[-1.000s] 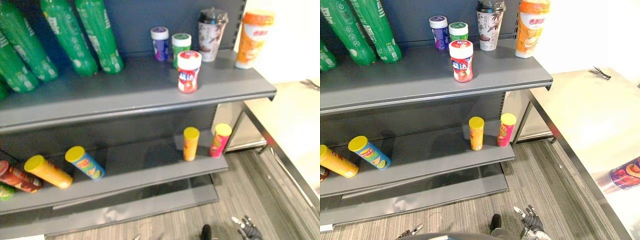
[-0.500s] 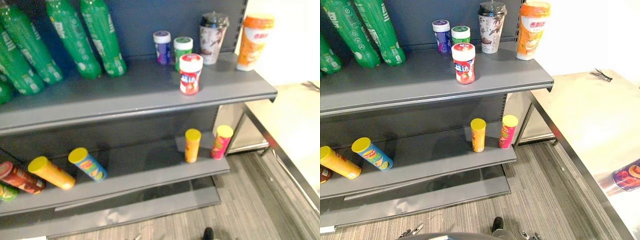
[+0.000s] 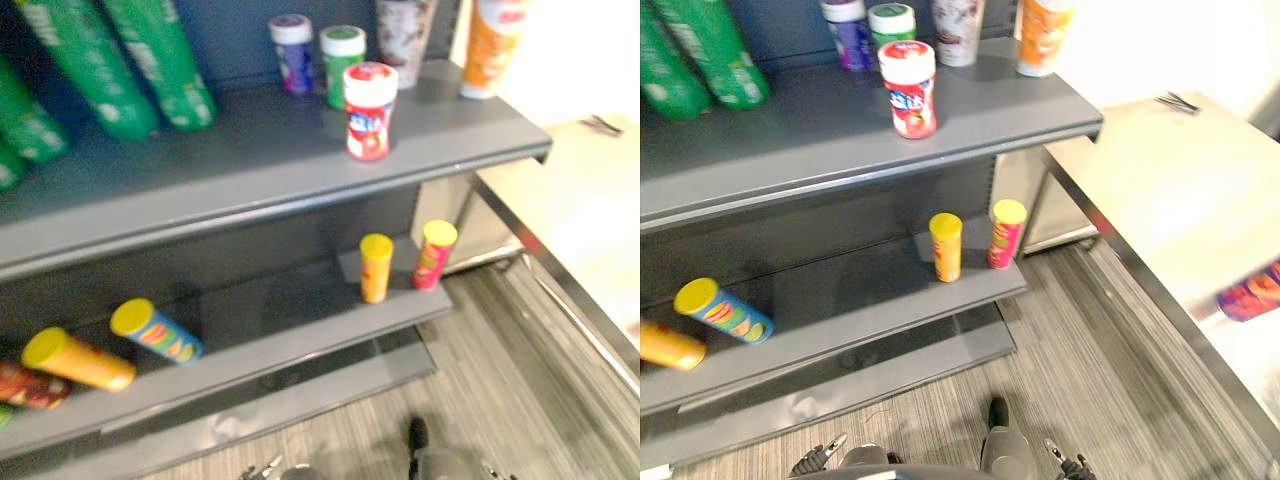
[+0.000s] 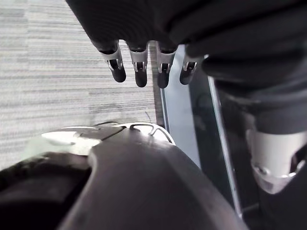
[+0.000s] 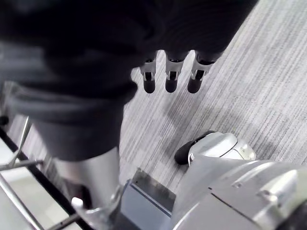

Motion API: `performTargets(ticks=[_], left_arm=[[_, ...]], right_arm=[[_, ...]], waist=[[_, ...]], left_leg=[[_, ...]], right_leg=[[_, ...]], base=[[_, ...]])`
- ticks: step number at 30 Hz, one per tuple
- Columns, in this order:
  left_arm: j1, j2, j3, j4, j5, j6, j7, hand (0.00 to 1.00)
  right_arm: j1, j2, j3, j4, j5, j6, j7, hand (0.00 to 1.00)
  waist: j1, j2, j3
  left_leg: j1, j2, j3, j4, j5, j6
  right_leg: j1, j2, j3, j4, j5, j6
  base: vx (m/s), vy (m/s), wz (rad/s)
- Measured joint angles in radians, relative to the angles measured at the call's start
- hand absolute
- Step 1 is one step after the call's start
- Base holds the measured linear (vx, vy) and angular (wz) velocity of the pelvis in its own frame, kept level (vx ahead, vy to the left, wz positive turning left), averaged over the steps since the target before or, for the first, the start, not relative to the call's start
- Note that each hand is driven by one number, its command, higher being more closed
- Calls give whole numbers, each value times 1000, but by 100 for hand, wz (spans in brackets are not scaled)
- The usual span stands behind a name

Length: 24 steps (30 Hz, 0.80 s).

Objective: Put the gum and the chips on the shelf.

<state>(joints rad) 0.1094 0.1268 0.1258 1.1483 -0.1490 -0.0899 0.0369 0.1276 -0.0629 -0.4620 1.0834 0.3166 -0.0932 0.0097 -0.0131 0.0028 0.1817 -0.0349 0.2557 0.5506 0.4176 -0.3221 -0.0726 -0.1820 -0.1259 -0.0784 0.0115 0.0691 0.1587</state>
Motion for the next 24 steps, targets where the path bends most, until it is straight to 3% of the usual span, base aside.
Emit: performTargets(ticks=[1,2,3,6,9,16,21,24], left_arm=[[-4,-2,-1,-12,1,-1,3,0],[-10,-3,0,-26,4,-3,6,0],[-28,0,-2,-41,6,-14,5,0],[-48,5,-9,-63,6,-21,3,0],[-69,1,-12,-73,5,-31,-5,0],[-67,-47,-11,-52,2,-31,-13,0],[-66,-48,-6,-44,6,-27,-12,0],[-68,-50,34,-36,4,-17,-7,0]], right_arm=[[-18,4,6,-4,1,0,-5,0],[-37,4,20,-4,3,1,-7,0],[-49,3,41,-3,7,1,-9,0],[-47,4,49,-3,7,-1,-22,0],[-73,1,77,2,7,-1,-22,0],[-74,2,89,4,7,-1,-21,0],[-62,0,79,5,14,-2,-21,0],[-62,3,79,19,23,-4,-21,0]], waist=[[1,20,12],[0,21,28],[1,24,52],[5,1,50],[8,-17,44],[-17,15,37],[-47,23,40],[-65,24,43]], left_leg=[[5,17,55,0,-2,9],[10,37,100,-3,-1,13],[42,44,152,-31,10,18],[93,29,265,-93,40,23],[97,15,375,-117,75,17],[159,43,488,-153,152,-33],[177,73,507,-154,210,-49],[179,145,512,-32,209,-49]], right_leg=[[-17,-10,-65,6,-24,-18],[-48,-29,-161,102,-42,-53],[-53,-60,-276,242,-81,-109],[64,-119,-400,343,-102,-131],[104,-110,-437,214,-111,-108],[122,-23,-374,92,-93,-82],[114,8,-357,118,-119,-120],[80,25,-321,196,-189,-144]], base=[[-112,235,-160],[-49,193,-153],[9,176,-150],[27,88,-103],[7,-80,-107],[-59,-146,-58],[-110,-103,-14],[-117,-99,-36]])
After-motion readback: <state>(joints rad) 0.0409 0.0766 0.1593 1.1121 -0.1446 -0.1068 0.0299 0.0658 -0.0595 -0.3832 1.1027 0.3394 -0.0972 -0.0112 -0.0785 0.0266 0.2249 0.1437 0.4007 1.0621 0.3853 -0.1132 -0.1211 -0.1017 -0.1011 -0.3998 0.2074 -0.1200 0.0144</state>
